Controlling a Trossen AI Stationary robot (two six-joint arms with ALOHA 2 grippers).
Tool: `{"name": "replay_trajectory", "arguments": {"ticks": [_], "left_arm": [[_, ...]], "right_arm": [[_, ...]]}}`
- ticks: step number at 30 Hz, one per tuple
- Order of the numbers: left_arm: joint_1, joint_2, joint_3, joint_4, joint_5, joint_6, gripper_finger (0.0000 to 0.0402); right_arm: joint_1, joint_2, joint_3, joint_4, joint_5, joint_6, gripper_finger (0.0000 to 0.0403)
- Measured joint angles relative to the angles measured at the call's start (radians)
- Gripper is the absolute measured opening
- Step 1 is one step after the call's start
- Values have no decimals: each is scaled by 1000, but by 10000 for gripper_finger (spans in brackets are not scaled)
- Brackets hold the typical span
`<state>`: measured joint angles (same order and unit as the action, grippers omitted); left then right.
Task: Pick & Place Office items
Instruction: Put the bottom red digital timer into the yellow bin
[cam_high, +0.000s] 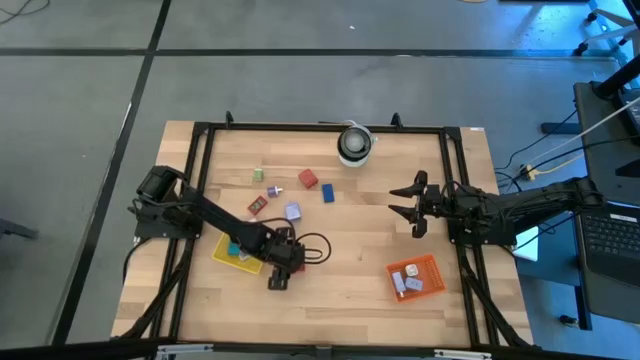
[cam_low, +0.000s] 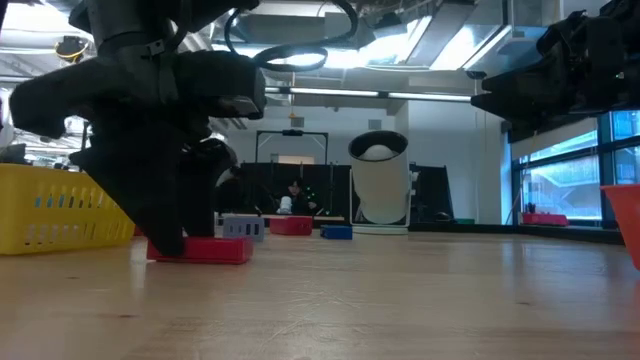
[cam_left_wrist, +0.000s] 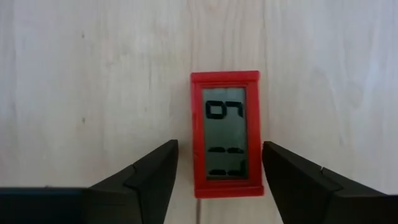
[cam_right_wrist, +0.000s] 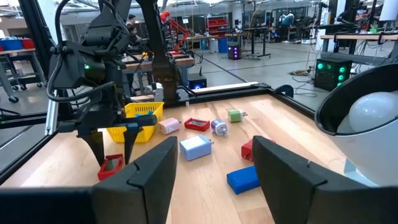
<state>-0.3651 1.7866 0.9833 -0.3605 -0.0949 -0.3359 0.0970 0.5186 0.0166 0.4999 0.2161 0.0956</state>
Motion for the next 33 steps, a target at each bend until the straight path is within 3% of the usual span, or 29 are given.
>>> {"name": "replay_trajectory", "arguments": {"ticks": [12,24,33], "left_arm": [[0,0,0,-9,1,-1,158],[3,-5,2,-15,15,9,155],[39,-5,157,-215,-14,125,155]], "right_arm": [[0,0,0,0,0,0,210],[0,0,0,0,0,0,210],[0,0,0,0,-1,0,210]]}}
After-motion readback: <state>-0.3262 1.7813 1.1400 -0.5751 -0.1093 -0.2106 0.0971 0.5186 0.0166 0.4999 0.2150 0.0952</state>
